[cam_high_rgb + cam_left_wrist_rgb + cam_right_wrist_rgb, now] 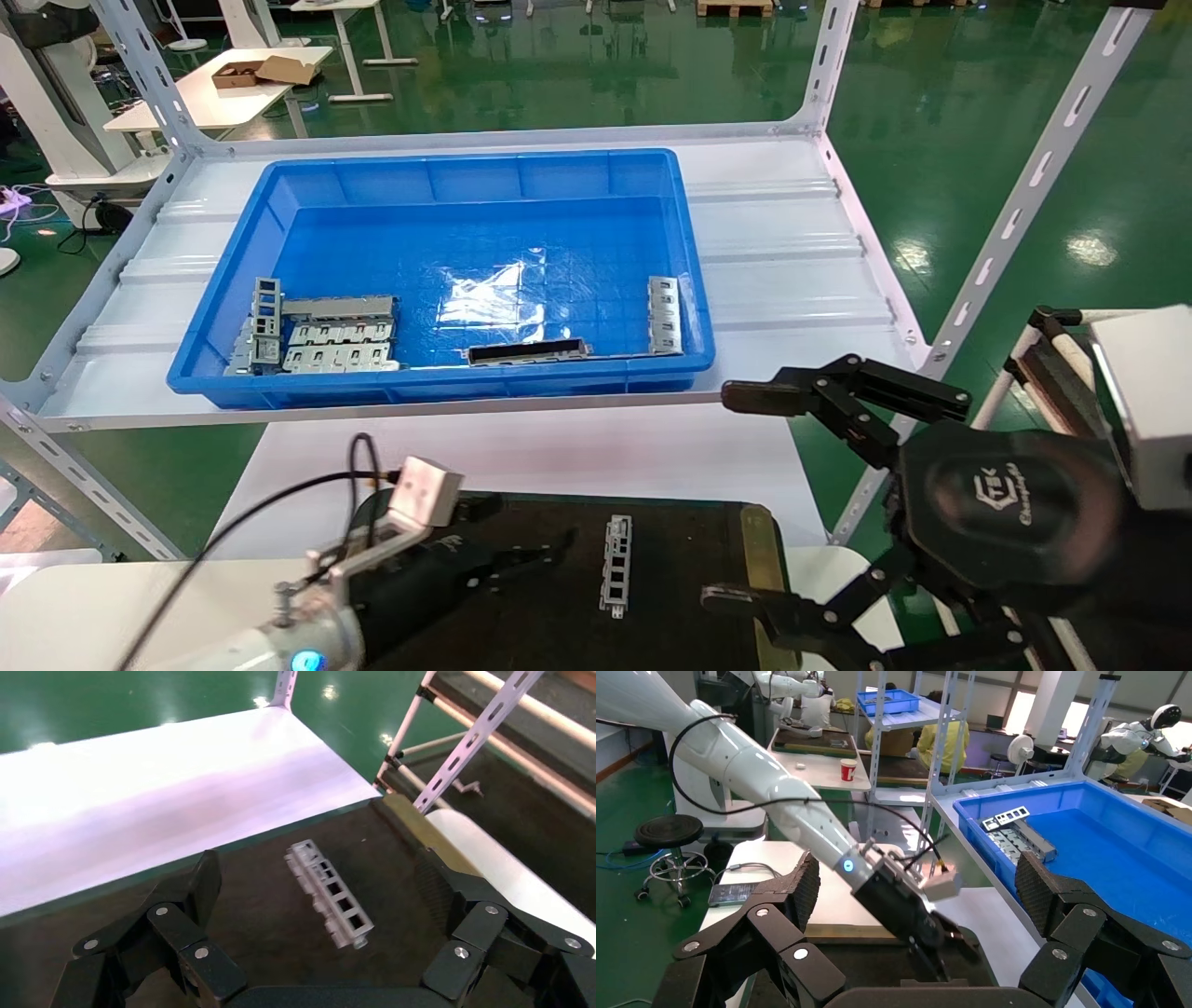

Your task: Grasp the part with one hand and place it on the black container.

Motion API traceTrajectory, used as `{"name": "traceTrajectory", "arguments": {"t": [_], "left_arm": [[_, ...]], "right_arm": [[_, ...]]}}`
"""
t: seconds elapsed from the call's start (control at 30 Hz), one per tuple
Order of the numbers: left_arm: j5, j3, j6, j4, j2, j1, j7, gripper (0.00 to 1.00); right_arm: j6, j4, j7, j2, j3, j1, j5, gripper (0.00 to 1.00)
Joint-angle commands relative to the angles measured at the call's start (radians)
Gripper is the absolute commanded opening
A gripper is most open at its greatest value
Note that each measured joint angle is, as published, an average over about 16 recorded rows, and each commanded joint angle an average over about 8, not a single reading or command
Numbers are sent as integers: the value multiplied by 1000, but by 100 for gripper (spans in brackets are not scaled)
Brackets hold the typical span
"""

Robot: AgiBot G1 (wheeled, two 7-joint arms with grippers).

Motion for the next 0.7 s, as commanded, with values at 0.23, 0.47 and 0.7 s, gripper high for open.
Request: {"name": "traceTrajectory", "arguments": {"t": [0.23, 0.47, 0.7], "left_arm": [[1, -161, 187, 3, -81, 51, 149, 100], [-62, -307, 375, 14, -123, 91, 356, 100], [-181, -444, 587, 51, -146, 122, 547, 100]], "right_arm": [[0, 0, 0, 0, 0, 0, 0, 100], [0, 0, 0, 0, 0, 0, 0, 100], [0, 0, 0, 0, 0, 0, 0, 100]]}}
